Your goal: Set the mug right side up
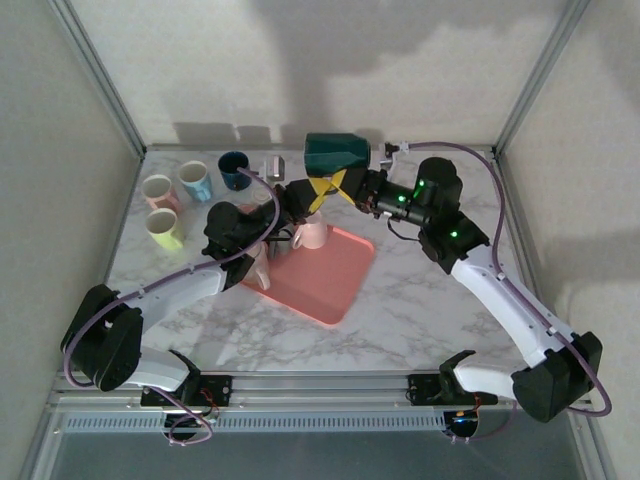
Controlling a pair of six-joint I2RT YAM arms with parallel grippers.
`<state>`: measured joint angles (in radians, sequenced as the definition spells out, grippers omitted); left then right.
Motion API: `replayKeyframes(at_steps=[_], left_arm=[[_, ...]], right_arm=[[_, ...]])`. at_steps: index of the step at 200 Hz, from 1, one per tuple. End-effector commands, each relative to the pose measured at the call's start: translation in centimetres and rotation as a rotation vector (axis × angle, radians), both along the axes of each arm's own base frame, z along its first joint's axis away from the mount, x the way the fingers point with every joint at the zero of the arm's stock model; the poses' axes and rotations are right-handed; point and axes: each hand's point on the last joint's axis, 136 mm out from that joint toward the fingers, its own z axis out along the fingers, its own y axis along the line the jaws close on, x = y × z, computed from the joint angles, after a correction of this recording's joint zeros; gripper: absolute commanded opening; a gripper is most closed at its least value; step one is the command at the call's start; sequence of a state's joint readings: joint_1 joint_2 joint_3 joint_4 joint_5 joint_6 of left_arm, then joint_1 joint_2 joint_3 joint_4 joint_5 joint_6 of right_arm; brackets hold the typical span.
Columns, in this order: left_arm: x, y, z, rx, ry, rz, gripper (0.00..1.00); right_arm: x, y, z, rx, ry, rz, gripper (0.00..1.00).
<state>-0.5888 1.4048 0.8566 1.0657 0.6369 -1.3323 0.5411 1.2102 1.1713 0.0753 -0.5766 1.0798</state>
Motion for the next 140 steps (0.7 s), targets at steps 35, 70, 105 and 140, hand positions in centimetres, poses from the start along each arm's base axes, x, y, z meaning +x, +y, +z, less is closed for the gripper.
replayKeyframes(at_steps=[35,70,105,140], left_arm=[[-1.2,0.6,4.5,-0.047,-0.169,0.010,0.00],[-1.1,0.9,4.8,0.006,-0.198,0.064,0.00],[-0.8,1.0,5.0,0.071,-0.222,0.106,0.00],[-0.4,1.1,4.8,0.163,-0.251,0.154,0.00]], right_arm=[[-0.4,-1.1,1.1,-0.035,-0.096,-0.042,0.43],[-0.4,-1.7,0.2,-0.077,-0.107,-0.071,0.49],[-0.5,-2.6,-1.0,-0.159,-0.120,-0.104,0.52],[-0.8,-3.9,-2.0,-0.267,-0.141,-0.135,0.54]])
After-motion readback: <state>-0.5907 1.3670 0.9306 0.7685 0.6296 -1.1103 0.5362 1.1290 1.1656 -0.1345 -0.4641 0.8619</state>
